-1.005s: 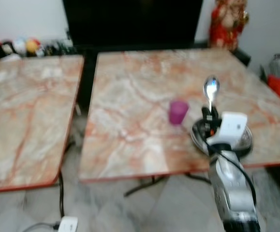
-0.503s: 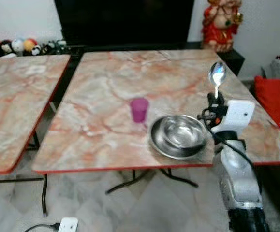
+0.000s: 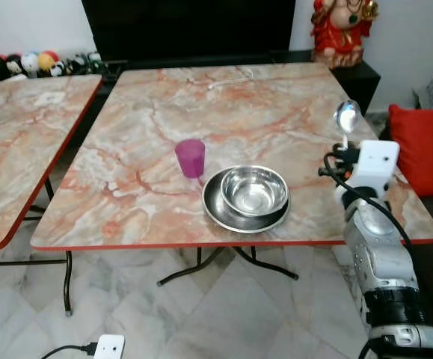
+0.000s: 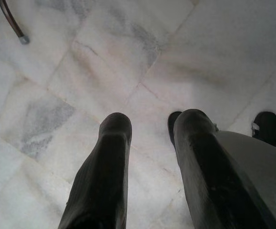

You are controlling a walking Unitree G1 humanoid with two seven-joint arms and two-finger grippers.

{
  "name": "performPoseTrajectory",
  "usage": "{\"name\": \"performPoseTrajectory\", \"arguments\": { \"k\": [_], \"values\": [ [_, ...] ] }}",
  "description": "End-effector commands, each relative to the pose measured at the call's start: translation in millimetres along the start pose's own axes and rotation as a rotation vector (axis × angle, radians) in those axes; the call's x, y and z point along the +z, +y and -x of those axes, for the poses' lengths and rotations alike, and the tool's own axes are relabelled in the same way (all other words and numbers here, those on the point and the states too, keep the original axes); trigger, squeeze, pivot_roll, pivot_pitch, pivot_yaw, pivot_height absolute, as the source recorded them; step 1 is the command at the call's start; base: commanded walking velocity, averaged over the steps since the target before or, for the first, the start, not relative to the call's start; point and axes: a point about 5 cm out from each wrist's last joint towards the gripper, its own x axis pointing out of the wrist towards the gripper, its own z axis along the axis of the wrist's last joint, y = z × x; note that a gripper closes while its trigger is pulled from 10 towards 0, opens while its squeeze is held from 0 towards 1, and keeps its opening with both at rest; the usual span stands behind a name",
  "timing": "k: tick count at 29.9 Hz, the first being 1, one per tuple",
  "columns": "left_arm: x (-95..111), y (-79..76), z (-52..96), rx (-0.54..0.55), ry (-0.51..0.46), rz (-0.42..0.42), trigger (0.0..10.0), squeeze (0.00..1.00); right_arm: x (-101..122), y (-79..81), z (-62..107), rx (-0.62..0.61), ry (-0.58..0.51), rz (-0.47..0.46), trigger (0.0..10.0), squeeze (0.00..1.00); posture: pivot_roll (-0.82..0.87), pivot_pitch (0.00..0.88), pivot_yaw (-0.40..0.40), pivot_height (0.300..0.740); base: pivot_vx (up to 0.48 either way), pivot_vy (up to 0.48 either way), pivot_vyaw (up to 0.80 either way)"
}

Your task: Setting the table

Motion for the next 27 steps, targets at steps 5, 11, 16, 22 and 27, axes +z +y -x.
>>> {"name": "performPoseTrajectory", "arguments": {
  "k": [5,11,16,22,27],
  "values": [
    [-1.9,6.8,1.0,0.012,0.016,0.013,10.0,0.00,-6.3,0.7,-18.8,0.013,0.112,-0.046,10.0,0.00,-0.09,0.107,0.059,0.740,0.000,0.000,0.00],
    [-3.1,8.6,1.7,0.012,0.017,0.014,10.0,0.00,-1.3,6.2,-30.7,0.044,0.150,-0.020,10.0,0.00,-0.08,0.120,0.061,0.740,0.000,0.000,0.00],
    [-4.8,10.2,2.6,0.012,0.018,0.016,10.0,0.00,2.2,11.7,-36.7,0.061,0.160,-0.003,10.0,0.00,-0.07,0.129,0.064,0.740,0.000,0.000,0.00],
    [-7.3,11.4,3.9,0.008,0.017,0.020,10.0,0.00,-7.5,13.9,-36.9,0.054,0.205,0.004,10.0,0.00,-0.06,0.140,0.065,0.740,0.000,0.000,0.00],
    [-7.9,12.2,4.4,0.007,0.015,0.019,10.0,0.00,-11.5,11.3,-36.5,0.031,0.213,0.019,10.0,0.00,-0.05,0.147,0.067,0.740,0.000,0.000,0.00]
  ]
}}
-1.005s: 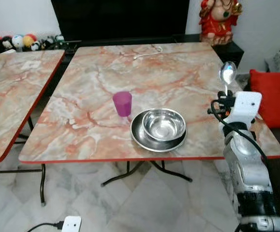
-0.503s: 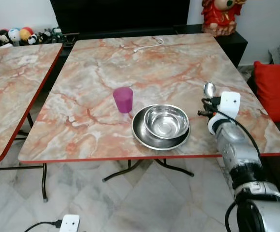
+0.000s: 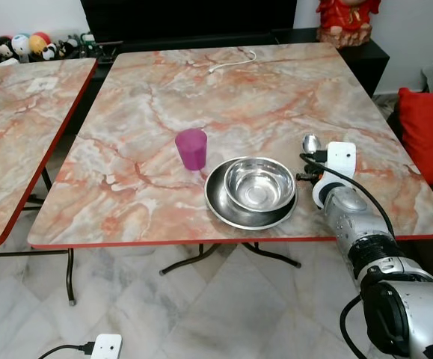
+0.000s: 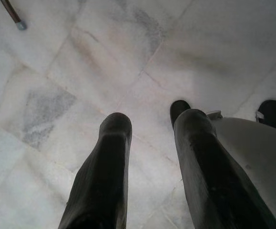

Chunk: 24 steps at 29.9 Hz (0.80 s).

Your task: Setting the table

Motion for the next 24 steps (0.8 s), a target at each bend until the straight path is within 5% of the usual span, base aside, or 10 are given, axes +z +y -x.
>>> {"name": "performPoseTrajectory", "arguments": {
  "k": [1,24],
  "values": [
    [-7.1,6.3,3.3,0.017,0.013,0.015,10.0,0.00,6.7,-0.2,-1.0,-0.006,-0.017,0.008,10.0,0.00,-0.05,0.148,0.067,0.740,0.000,0.000,0.00],
    [-10.3,9.9,5.1,0.025,0.017,0.008,10.0,0.00,-12.6,5.9,-0.2,-0.003,0.027,0.009,10.0,0.05,-0.03,0.147,0.070,0.740,0.000,0.000,0.00]
  ]
}}
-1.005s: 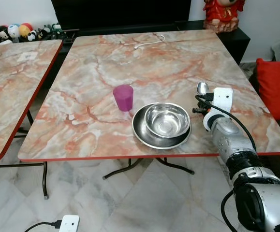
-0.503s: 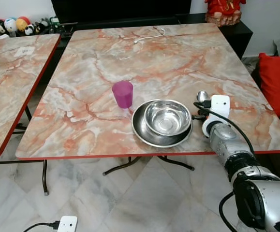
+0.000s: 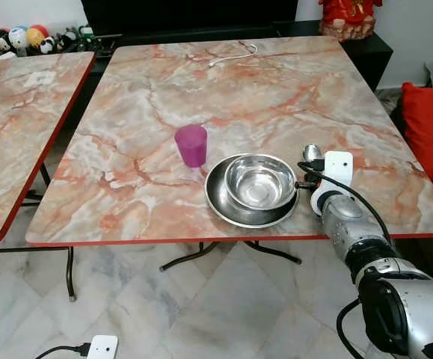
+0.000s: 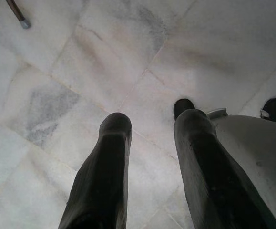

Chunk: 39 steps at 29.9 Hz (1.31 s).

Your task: Setting the table

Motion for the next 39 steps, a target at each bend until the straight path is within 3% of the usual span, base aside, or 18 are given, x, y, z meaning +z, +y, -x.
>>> {"name": "performPoseTrajectory", "arguments": {
  "k": [1,10,11,12,15,16,22,23,24,25,26,27,28,39],
  "values": [
    [-9.5,5.2,3.7,0.015,0.027,0.014,10.0,0.00,-1.6,3.3,-0.2,0.006,0.003,0.018,10.0,0.12,-0.03,0.145,0.069,0.740,0.000,0.000,0.00],
    [-9.8,2.9,3.2,0.013,0.031,0.014,10.0,0.00,-2.6,2.6,-0.1,0.002,0.006,0.025,10.0,0.13,-0.03,0.144,0.067,0.740,0.000,0.000,0.00],
    [-9.8,2.9,3.2,0.013,0.032,0.015,10.0,0.00,-2.6,2.6,-0.1,0.002,0.006,0.025,10.0,0.41,-0.03,0.144,0.067,0.740,0.000,0.000,0.00],
    [-9.7,2.8,3.1,0.013,0.032,0.015,10.0,0.00,-2.5,2.6,-0.1,0.001,0.006,0.025,10.0,0.43,-0.03,0.143,0.068,0.740,0.000,0.000,0.00],
    [-9.5,2.5,3.0,0.012,0.033,0.015,10.0,0.00,-2.0,2.4,-0.1,-0.003,0.003,0.028,10.0,0.35,-0.02,0.143,0.068,0.740,0.000,0.000,0.00],
    [-9.5,2.7,3.0,0.012,0.034,0.016,10.0,0.00,-2.0,2.5,-0.1,-0.003,0.003,0.029,10.0,0.00,-0.03,0.143,0.069,0.740,0.000,0.000,0.00],
    [-8.9,3.2,2.7,0.013,0.035,0.014,10.0,0.00,-1.8,2.9,-0.1,0.003,0.001,0.024,10.0,0.00,-0.02,0.141,0.069,0.740,0.000,0.000,0.00],
    [-8.7,3.3,2.7,0.013,0.035,0.014,10.0,0.00,-1.9,2.9,-0.1,0.003,0.001,0.024,10.0,0.51,-0.02,0.141,0.069,0.740,0.000,0.000,0.00],
    [-8.5,3.4,2.6,0.013,0.035,0.015,10.0,0.00,-1.9,2.9,-0.1,0.002,0.002,0.025,10.0,0.88,-0.02,0.141,0.069,0.740,0.000,0.000,0.00],
    [-8.4,3.4,2.5,0.014,0.035,0.015,10.0,0.00,-1.9,2.7,-0.1,0.000,0.002,0.027,10.0,0.90,-0.02,0.141,0.069,0.740,0.000,0.000,0.00],
    [-8.3,3.2,2.5,0.013,0.036,0.015,10.0,0.00,-1.8,2.2,-0.1,-0.006,0.002,0.031,10.0,0.63,-0.02,0.141,0.069,0.740,0.000,0.000,0.00],
    [-8.4,3.0,2.4,0.013,0.036,0.014,10.0,0.00,-1.9,1.9,-0.1,-0.007,0.002,0.032,10.0,0.63,-0.03,0.141,0.070,0.740,0.000,0.000,0.00],
    [-8.5,2.8,2.4,0.012,0.037,0.014,10.0,0.00,-1.9,1.6,-0.1,-0.008,0.002,0.034,10.0,0.00,-0.03,0.141,0.070,0.740,0.000,0.000,0.00],
    [-9.3,3.7,2.8,0.014,0.040,0.017,10.0,0.00,1.9,-2.3,0.0,-0.032,-0.021,0.025,10.0,0.00,-0.03,0.140,0.069,0.740,0.000,0.000,0.00]
  ]
}}
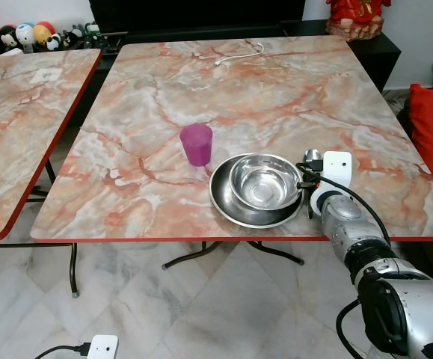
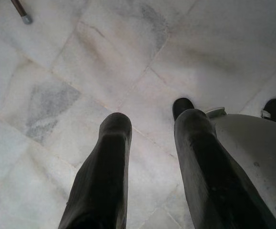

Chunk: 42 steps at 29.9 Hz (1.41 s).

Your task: Setting the table

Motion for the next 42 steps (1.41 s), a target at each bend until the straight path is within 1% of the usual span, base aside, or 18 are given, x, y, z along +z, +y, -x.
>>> {"name": "performPoseTrajectory", "arguments": {
  "k": [1,6,10,12,13,15,17,18,21,24,26,27,28,31,33,37,40,42],
  "values": [
    [-10.0,3.9,3.1,0.014,0.040,0.017,10.0,0.00,1.9,-2.3,-0.2,-0.018,-0.011,0.000,10.0,0.00,-0.03,0.140,0.069,0.740,0.000,0.000,0.00],
    [-10.5,5.0,3.5,0.013,0.041,0.017,10.0,0.00,13.9,-10.4,-0.1,-0.071,-0.074,0.021,10.0,0.00,-0.03,0.140,0.070,0.740,0.000,0.000,0.00],
    [-10.4,5.2,3.5,0.011,0.040,0.019,10.0,0.00,29.6,-11.2,0.8,-0.073,-0.177,-0.030,10.0,0.00,-0.03,0.139,0.071,0.740,0.000,0.000,0.00],
    [-10.2,4.7,3.4,0.010,0.039,0.019,10.0,0.00,37.3,-9.9,2.0,-0.067,-0.239,-0.037,10.0,0.00,-0.03,0.137,0.070,0.740,0.000,0.000,0.00],
    [-10.2,4.7,3.4,0.010,0.039,0.019,10.0,0.00,37.3,-9.9,2.0,-0.067,-0.239,-0.037,10.0,0.00,-0.03,0.137,0.070,0.740,0.000,0.000,0.00],
    [-9.9,4.7,3.3,0.010,0.037,0.020,10.0,0.00,44.8,-8.9,3.7,-0.067,-0.301,-0.038,10.0,0.00,-0.03,0.136,0.068,0.740,0.000,0.000,0.00],
    [-8.9,4.8,3.1,0.016,0.030,0.030,10.0,0.00,52.2,-9.5,8.7,-0.071,-0.404,-0.041,10.0,0.00,-0.04,0.132,0.065,0.740,0.000,0.000,0.00],
    [-8.6,4.9,3.1,0.018,0.027,0.033,10.0,0.00,52.7,-9.4,10.2,-0.071,-0.427,-0.042,10.0,0.00,-0.04,0.132,0.065,0.740,0.000,0.000,0.00],
    [-8.6,5.0,3.1,0.020,0.027,0.034,10.0,0.00,47.2,-7.6,14.8,-0.055,-0.466,-0.048,10.0,0.00,-0.05,0.120,0.058,0.740,0.000,0.000,0.00],
    [-8.4,3.8,2.7,0.022,0.028,0.045,10.0,0.00,30.0,-6.6,24.7,-0.026,-0.495,-0.030,10.0,0.00,-0.06,0.108,0.041,0.740,0.000,0.000,0.00],
    [-8.1,2.6,2.4,0.024,0.027,0.055,10.0,0.00,22.8,-7.7,29.0,-0.016,-0.497,-0.032,10.0,0.00,-0.06,0.103,0.034,0.740,0.000,0.000,0.00],
    [-8.2,1.9,2.2,0.024,0.027,0.068,10.0,0.00,16.6,-8.0,35.5,0.000,-0.506,-0.023,10.0,0.00,-0.06,0.096,0.029,0.740,0.000,0.000,0.00],
    [-8.1,1.7,2.1,0.023,0.027,0.072,10.0,0.00,14.7,-8.0,37.9,0.008,-0.509,-0.021,10.0,0.00,-0.07,0.094,0.027,0.740,0.000,0.000,0.00],
    [-8.7,3.6,2.5,0.022,0.032,0.077,10.0,0.00,13.4,-8.4,42.8,0.019,-0.518,-0.007,10.0,0.00,-0.08,0.085,0.021,0.740,0.000,0.247,0.00],
    [-10.4,8.4,4.0,0.026,0.036,0.075,10.0,0.00,17.3,-8.0,48.9,0.029,-0.546,-0.015,10.0,0.00,-0.08,0.080,0.021,0.740,0.000,0.480,0.00],
    [-14.6,14.6,6.7,0.033,0.044,0.072,10.0,0.00,21.3,-5.8,53.2,0.027,-0.566,-0.031,10.0,0.00,-0.08,0.068,0.020,0.740,0.000,0.480,0.00],
    [-16.9,16.5,7.8,0.037,0.050,0.073,10.0,0.00,21.5,-3.3,55.8,0.033,-0.567,-0.042,10.0,0.00,-0.07,0.063,0.021,0.740,0.000,0.480,0.00],
    [-18.7,17.4,8.5,0.041,0.057,0.072,10.0,0.00,19.5,2.9,57.9,0.048,-0.554,-0.040,10.0,0.00,-0.07,0.056,0.024,0.740,0.000,0.480,0.00]
  ]
}}
